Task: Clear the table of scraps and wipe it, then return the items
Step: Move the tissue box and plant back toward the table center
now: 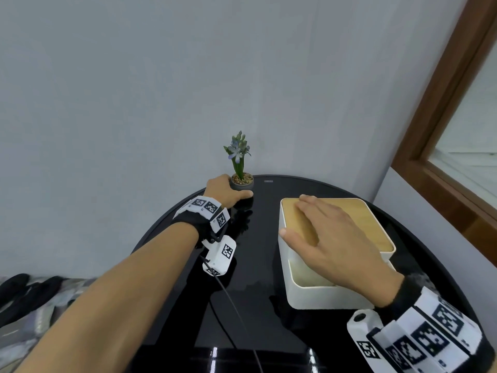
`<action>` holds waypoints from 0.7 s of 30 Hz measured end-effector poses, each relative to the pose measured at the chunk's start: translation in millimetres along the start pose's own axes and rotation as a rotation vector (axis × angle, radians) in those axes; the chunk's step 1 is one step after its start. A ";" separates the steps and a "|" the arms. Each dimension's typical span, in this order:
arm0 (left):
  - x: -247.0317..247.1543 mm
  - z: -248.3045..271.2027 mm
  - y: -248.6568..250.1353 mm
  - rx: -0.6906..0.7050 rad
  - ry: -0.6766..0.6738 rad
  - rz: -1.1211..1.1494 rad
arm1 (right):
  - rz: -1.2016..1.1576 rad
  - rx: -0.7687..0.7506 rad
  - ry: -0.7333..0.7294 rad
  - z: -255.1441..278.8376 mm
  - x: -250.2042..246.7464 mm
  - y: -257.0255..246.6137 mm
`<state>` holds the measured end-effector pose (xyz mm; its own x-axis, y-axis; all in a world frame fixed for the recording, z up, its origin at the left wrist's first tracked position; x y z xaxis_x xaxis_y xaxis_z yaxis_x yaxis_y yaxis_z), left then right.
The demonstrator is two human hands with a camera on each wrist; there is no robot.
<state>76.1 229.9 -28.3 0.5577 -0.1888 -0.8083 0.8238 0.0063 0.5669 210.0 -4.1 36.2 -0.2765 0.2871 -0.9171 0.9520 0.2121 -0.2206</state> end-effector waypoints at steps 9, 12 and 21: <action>3.8 -6.6 5.5 -0.011 0.045 0.048 | 0.003 -0.004 -0.003 -0.5 1.2 -0.8; 1.7 -5.3 3.3 -0.013 0.054 0.094 | 0.005 -0.002 -0.003 -0.3 1.3 -1.1; -7.4 18.3 -3.8 -0.006 0.024 0.125 | 0.035 -0.009 -0.008 -0.4 1.3 -2.6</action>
<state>67.0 213.2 -21.5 0.6582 -0.1627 -0.7350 0.7482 0.0340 0.6626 207.2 -4.0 35.7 -0.2418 0.2871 -0.9269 0.9599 0.2101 -0.1854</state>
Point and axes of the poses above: each hand's wrist, its own z-axis away from the middle knuckle, its own x-axis out of the palm, y = z × x, the point moved 9 cm from there along -z, towards the middle knuckle, and after that the axes turned 14 degrees about -x, right-handed, at the moved point
